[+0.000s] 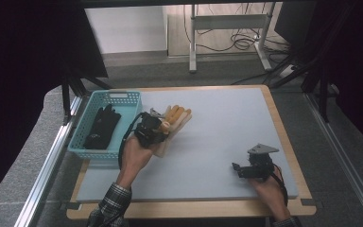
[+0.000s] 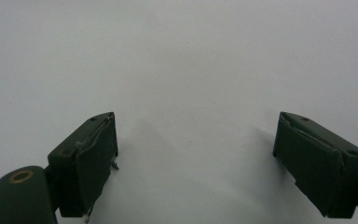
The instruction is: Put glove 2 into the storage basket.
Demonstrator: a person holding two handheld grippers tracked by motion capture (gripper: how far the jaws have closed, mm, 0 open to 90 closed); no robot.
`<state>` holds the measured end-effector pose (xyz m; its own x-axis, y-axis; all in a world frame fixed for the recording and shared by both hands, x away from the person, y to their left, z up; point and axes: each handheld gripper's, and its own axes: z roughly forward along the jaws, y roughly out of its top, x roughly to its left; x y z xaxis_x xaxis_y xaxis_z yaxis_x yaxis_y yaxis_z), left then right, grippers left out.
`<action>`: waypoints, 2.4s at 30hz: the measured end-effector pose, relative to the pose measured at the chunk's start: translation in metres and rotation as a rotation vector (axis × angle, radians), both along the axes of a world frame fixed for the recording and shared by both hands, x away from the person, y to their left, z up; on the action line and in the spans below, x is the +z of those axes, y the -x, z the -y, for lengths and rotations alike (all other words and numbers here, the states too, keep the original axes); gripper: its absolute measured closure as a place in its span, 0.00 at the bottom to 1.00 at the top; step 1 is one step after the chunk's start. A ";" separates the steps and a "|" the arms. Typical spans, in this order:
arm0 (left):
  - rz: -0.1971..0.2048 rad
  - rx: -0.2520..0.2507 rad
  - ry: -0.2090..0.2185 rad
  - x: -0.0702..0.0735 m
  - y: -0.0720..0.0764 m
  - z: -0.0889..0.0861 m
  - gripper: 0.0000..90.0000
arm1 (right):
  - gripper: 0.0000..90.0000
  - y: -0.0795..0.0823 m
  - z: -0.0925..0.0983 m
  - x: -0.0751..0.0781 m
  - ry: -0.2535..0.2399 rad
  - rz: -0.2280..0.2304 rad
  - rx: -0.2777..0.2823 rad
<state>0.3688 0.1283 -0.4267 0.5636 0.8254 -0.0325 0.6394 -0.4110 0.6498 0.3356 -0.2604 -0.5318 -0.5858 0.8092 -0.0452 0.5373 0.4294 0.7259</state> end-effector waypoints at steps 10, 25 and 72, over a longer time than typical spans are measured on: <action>0.010 0.121 -0.015 0.022 -0.011 -0.045 0.81 | 0.15 0.000 0.000 0.000 0.000 0.000 0.000; -0.020 0.352 -0.069 0.029 -0.021 -0.129 0.81 | 0.15 0.000 0.000 0.000 0.000 0.001 0.000; -0.337 0.405 -0.122 -0.073 -0.108 -0.135 0.34 | 0.15 0.000 0.000 0.000 -0.001 0.000 0.001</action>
<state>0.4768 0.2632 -0.4997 0.1743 0.9836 -0.0468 0.9272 -0.1480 0.3441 0.3355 -0.2605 -0.5318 -0.5862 0.8090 -0.0443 0.5369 0.4288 0.7265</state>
